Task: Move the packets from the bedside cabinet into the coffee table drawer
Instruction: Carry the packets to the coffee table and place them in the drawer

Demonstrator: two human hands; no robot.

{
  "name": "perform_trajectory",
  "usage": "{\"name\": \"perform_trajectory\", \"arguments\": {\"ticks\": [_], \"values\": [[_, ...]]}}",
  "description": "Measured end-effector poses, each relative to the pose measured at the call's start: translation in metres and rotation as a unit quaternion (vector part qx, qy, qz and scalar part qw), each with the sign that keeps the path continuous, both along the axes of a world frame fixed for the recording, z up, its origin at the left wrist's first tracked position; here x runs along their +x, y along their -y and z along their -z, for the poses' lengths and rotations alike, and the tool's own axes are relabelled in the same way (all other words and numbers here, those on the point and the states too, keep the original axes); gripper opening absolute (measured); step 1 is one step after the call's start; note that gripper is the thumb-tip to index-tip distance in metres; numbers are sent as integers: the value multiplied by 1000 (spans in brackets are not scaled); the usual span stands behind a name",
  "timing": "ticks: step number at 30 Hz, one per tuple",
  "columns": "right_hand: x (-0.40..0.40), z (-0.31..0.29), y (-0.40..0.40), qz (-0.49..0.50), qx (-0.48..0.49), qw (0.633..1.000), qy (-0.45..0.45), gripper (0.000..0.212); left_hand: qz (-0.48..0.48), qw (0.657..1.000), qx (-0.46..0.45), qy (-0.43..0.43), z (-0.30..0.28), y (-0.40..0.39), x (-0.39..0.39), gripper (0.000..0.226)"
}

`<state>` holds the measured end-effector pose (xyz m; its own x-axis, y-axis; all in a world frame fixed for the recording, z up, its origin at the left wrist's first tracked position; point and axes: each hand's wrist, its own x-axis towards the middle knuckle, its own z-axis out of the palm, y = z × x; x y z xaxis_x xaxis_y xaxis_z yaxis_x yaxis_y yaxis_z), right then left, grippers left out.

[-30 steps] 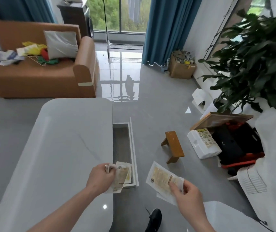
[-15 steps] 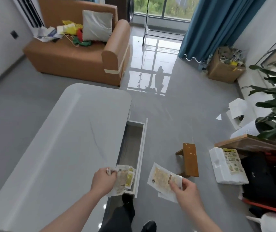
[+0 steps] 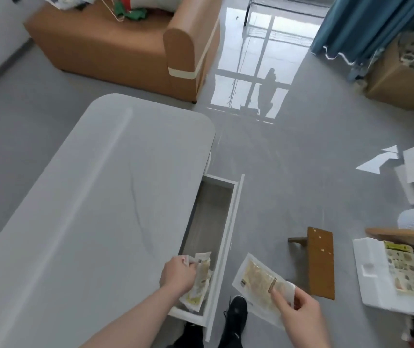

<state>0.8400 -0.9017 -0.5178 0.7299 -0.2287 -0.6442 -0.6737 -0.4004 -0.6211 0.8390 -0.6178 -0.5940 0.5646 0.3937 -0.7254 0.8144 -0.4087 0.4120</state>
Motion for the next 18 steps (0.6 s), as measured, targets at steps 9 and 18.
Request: {"name": "perform_trajectory", "arguments": {"ticks": [9, 18], "values": [[69, 139, 5, -15, -4, 1000, 6, 9, 28, 996, 66, -47, 168, 13, 68, 20], [93, 214, 19, -35, 31, 999, 27, 3, 66, 994, 69, -56, 247, 24, 108, 10]]}}
